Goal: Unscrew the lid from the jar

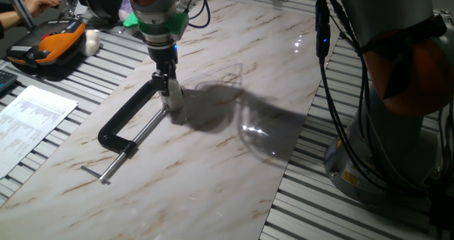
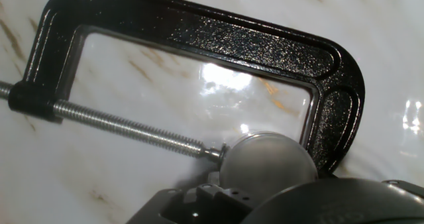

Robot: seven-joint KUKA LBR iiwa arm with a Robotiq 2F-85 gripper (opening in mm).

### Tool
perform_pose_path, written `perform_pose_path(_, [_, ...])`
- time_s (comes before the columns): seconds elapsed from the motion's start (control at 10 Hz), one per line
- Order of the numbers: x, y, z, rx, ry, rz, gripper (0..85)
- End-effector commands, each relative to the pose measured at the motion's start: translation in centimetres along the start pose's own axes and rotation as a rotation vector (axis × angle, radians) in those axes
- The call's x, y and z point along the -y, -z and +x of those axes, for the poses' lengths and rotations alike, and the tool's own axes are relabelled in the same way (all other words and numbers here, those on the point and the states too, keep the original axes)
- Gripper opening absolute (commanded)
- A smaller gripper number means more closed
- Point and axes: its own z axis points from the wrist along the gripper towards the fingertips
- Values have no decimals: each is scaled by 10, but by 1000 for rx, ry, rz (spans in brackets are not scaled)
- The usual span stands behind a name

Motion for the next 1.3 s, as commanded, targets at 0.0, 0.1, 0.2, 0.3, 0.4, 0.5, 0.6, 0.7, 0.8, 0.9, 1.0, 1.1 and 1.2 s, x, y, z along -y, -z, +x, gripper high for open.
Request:
perform_pose_path(0.0, [0, -2, 0, 2, 11, 1, 170])
perform_pose_path(0.1, [0, -3, 0, 5, 25, -6, 170])
perform_pose_path(0.2, [-1, -3, 0, 3, 36, -14, 170])
perform_pose_path(0.3, [-1, -3, -1, 1, 43, -18, 170])
perform_pose_path(0.4, [-1, -2, -1, 1, 43, -13, 170])
perform_pose_path(0.5, [-1, -2, -2, 3, 48, -12, 170])
perform_pose_path(0.6, [-1, -1, -2, 6, 62, -13, 170])
perform_pose_path(0.7, [-2, -1, -2, 12, 88, -18, 170])
perform_pose_path(0.8, [-2, -1, -3, 15, 103, -18, 170])
perform_pose_path(0.9, [-2, -1, -3, 19, 117, -16, 170])
perform_pose_path(1.0, [-2, -1, -3, 26, 129, -15, 170])
perform_pose_path(1.1, [-2, -1, -3, 36, 140, -13, 170])
perform_pose_path(1.2, [-2, -2, -3, 44, 148, -14, 340])
